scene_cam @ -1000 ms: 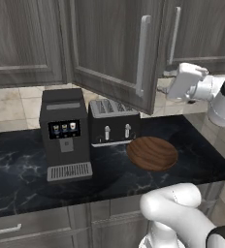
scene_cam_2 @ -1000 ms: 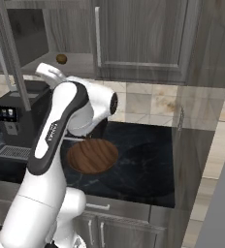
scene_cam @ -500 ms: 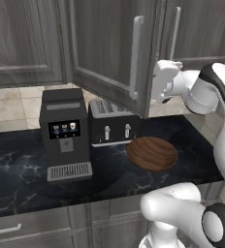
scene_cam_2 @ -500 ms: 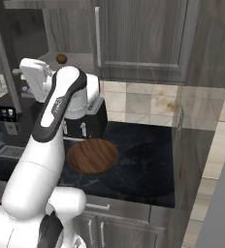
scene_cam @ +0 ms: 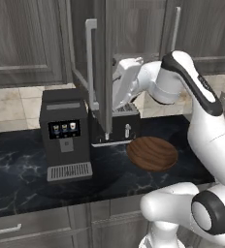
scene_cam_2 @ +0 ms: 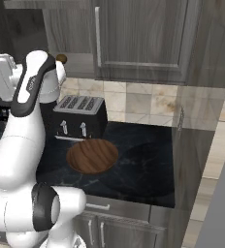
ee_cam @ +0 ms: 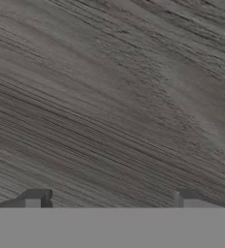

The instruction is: Open the cabinet. Pick the kiwi and banana from the cabinet and place them into the bowl. Then close the cabinet.

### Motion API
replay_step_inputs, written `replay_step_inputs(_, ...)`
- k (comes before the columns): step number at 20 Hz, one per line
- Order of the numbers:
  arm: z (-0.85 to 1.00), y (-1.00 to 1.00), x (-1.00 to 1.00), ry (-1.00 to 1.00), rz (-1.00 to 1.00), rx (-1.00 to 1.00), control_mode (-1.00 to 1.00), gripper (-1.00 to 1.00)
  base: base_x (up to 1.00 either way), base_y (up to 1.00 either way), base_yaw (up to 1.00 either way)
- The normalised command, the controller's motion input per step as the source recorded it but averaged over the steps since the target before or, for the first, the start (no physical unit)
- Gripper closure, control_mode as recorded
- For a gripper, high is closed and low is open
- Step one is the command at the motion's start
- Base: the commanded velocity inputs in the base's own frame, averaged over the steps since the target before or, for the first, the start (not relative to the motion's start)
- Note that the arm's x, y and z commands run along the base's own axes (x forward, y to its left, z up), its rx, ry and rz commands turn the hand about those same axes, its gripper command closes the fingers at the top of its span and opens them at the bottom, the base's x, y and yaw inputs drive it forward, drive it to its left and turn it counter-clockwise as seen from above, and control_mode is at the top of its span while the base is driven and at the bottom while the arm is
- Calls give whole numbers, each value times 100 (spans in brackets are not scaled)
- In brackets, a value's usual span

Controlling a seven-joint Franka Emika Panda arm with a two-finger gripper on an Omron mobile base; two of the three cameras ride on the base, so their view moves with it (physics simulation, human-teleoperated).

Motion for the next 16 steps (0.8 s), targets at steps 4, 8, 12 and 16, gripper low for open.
replay_step_inputs(4,0,23,-2,0,0,-1,-100,-100,0,0,0)
replay_step_inputs(8,43,-30,-14,-11,0,4,-100,-100,0,0,0)
replay_step_inputs(12,52,-69,-37,-27,0,0,-100,-100,0,0,0)
replay_step_inputs(16,10,-96,-32,-39,0,-3,-100,-100,0,0,0)
